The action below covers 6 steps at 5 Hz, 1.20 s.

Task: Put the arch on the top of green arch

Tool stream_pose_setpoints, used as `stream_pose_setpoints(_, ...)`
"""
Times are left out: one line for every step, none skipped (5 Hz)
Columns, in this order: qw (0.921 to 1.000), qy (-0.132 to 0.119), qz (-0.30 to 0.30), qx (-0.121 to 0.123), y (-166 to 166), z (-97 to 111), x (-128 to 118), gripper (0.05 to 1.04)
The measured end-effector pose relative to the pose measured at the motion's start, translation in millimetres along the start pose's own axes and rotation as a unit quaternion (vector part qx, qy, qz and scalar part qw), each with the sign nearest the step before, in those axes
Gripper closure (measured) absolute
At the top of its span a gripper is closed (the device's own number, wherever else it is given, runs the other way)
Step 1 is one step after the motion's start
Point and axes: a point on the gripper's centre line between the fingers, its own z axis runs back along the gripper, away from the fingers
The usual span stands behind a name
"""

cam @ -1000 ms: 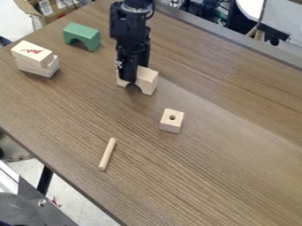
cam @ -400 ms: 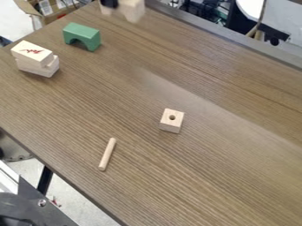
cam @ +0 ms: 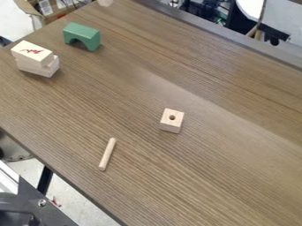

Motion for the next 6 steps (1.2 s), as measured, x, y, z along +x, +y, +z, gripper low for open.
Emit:
stream_pose_setpoints(0.9999,0.004,-0.002,0.009,-0.2,-7.1,8.3,0.511)
stream_pose_setpoints(0.9999,0.001,0.002,0.014,-2.4,-11.7,17.1,0.511)
stream_pose_setpoints(0.9997,-0.003,0.004,0.022,-7.0,-21.9,25.1,0.511)
stream_pose_setpoints(0.9997,-0.004,0.003,0.026,-12.8,-28.8,30.3,0.511)
stream_pose_setpoints(0.9994,-0.013,-0.001,0.031,-14.0,-34.2,37.8,0.511)
stream_pose_setpoints(0.9992,-0.019,-0.004,0.035,-15.5,-39.2,42.6,0.511)
